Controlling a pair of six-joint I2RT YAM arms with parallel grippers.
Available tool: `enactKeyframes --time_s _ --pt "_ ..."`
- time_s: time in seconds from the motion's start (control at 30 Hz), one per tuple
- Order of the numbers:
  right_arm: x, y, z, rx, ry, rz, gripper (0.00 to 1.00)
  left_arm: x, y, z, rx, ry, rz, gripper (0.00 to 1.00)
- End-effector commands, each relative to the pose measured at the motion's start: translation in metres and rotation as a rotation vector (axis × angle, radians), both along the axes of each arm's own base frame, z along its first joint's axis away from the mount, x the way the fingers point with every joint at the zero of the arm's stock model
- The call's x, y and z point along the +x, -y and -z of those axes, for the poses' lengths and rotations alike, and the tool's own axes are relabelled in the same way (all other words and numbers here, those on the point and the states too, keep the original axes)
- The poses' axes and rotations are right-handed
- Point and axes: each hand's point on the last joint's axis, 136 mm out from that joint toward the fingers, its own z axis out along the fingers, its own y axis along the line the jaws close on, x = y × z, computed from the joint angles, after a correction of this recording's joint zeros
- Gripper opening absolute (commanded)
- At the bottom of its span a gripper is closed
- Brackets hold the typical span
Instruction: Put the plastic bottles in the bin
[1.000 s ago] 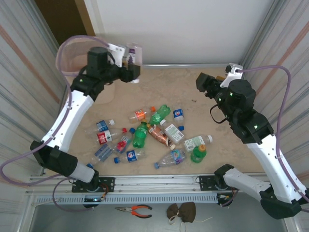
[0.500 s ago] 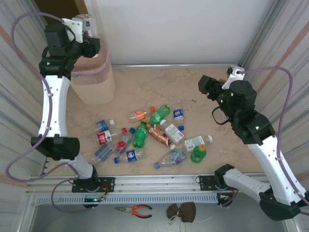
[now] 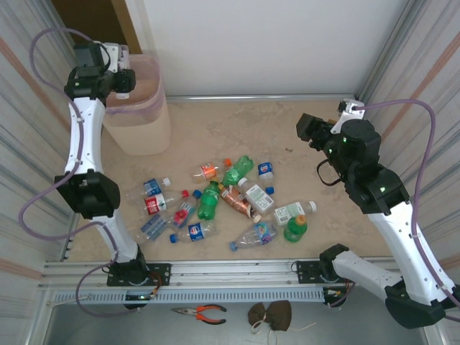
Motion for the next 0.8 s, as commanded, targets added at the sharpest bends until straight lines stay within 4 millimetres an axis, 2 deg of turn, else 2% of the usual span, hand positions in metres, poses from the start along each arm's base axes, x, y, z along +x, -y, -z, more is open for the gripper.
enactKeyframes --time_s 0.0,0.27,0.43,0.5,0.53,0.63,0.77 --pt "0.001 0.001 0.007 -0.025 -0.016 -0.004 0.76 0.000 -0.014 0.019 0.042 -0.074 -0.037 0.65" --pt "0.004 0.001 0.018 -0.028 -0.038 -0.008 0.77 0.002 -0.031 0.080 -0.032 -0.236 -0.073 0.67" --pt "0.006 0.002 0.026 -0.029 -0.058 -0.011 0.77 0.003 -0.030 0.114 -0.072 -0.325 -0.067 0.67" --pt "0.006 0.001 0.030 -0.031 -0.068 -0.018 0.77 0.002 -0.029 0.117 -0.080 -0.335 -0.065 0.69" --pt "0.006 0.001 0.032 -0.032 -0.074 -0.020 0.77 0.005 -0.029 0.132 -0.088 -0.364 -0.064 0.70" --pt "0.004 0.000 0.038 -0.042 -0.096 -0.029 0.77 0.006 -0.028 0.138 -0.101 -0.378 -0.067 0.73" --pt "0.001 -0.002 0.046 -0.056 -0.129 -0.052 0.77 0.005 -0.026 0.134 -0.115 -0.369 -0.063 0.78"
